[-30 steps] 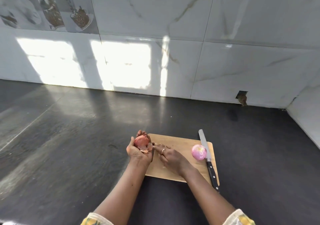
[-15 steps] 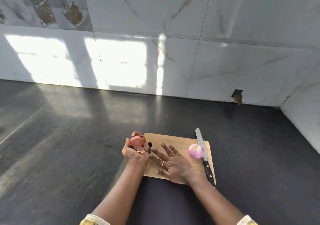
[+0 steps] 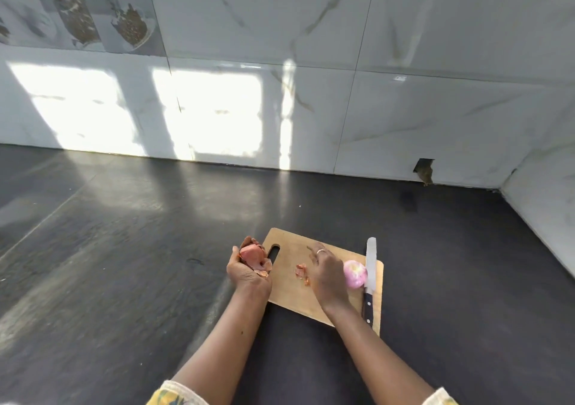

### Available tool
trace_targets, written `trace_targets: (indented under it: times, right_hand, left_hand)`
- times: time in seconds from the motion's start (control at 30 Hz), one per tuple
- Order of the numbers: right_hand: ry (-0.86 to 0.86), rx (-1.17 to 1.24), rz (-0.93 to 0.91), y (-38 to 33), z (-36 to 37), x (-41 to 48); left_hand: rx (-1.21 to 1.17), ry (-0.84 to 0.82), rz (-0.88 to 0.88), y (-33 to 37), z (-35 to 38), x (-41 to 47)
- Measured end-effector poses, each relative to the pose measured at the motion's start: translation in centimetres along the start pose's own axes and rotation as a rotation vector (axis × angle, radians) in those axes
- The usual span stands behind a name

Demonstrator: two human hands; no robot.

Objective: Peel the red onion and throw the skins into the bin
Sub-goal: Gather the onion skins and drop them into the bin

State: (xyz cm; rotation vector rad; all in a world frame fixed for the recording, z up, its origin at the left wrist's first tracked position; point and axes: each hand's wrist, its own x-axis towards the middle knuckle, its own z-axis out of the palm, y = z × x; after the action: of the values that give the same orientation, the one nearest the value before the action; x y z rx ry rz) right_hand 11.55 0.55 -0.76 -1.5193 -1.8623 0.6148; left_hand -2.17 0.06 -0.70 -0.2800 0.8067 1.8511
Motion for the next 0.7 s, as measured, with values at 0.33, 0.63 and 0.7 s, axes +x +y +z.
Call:
trace_targets:
  times: [0.33, 0.63, 0.7]
  right_hand:
    - [-0.023, -0.068, 0.177, 0.5, 1.2, -2.5]
    - [0.022, 0.051, 0.147, 0.2, 1.3, -0.8]
    - [0.067, 0.032, 0.134, 0.3, 1.1, -0.7]
  left_hand:
    - [-0.043, 0.047, 0.018, -0.8, 0.3, -0.9]
    - [-0.008, 0.066, 0.011, -1.3, -0.2, -1.8]
    - [-0.02, 0.071, 0.007, -1.2, -0.1, -1.8]
